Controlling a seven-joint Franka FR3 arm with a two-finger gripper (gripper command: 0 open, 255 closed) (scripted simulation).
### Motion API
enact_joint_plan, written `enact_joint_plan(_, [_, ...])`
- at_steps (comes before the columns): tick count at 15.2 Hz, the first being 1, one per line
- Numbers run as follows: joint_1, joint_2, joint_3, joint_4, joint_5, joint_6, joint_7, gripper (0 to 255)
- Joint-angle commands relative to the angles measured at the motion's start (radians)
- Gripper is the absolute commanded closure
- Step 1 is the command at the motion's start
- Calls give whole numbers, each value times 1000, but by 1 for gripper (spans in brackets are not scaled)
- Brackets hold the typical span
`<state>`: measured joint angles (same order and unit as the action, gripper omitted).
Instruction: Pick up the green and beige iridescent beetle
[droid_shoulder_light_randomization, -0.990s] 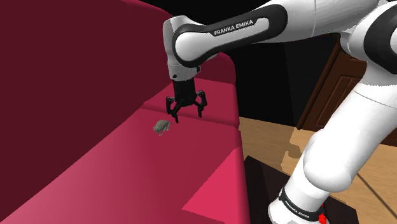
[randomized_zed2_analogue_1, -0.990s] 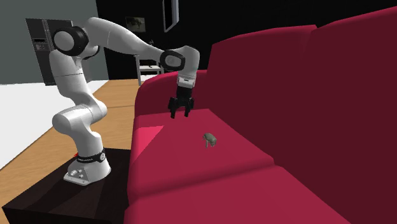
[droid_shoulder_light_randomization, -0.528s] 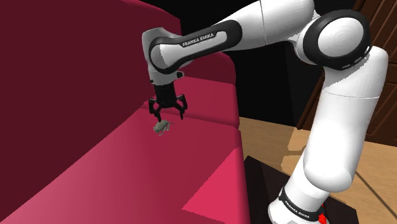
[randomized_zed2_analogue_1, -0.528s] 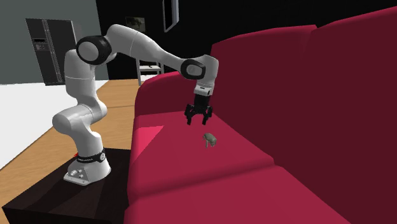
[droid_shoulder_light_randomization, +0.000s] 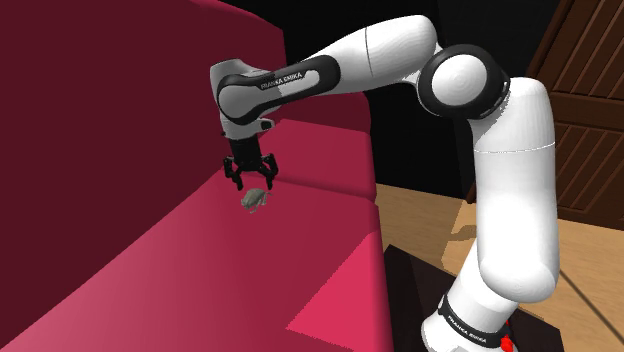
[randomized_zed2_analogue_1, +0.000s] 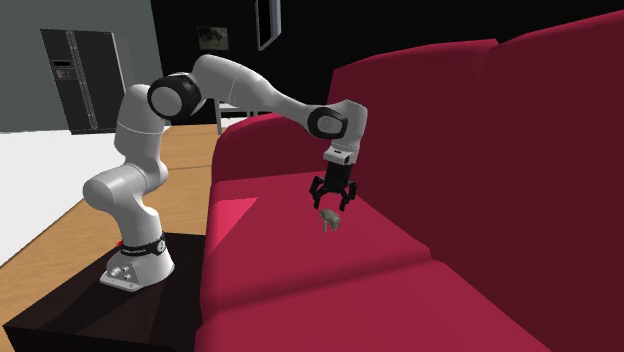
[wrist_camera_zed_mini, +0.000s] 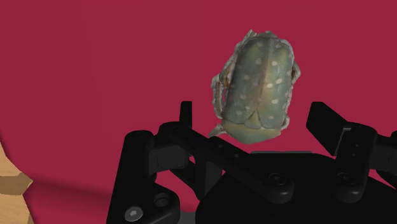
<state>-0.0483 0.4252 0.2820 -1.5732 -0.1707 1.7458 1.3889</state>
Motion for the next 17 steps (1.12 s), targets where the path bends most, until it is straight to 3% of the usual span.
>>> enact_joint_plan(1, [0,9,-2,-16,-3,25,7,0])
enact_joint_plan(6, [1,25,-4,-41,-8,65,13,0])
enact_joint_plan(7, [1,25,-4,-41,-8,65,13,255])
enact_joint_plan(17, [1,20,-4,-35,-7,54,11,255])
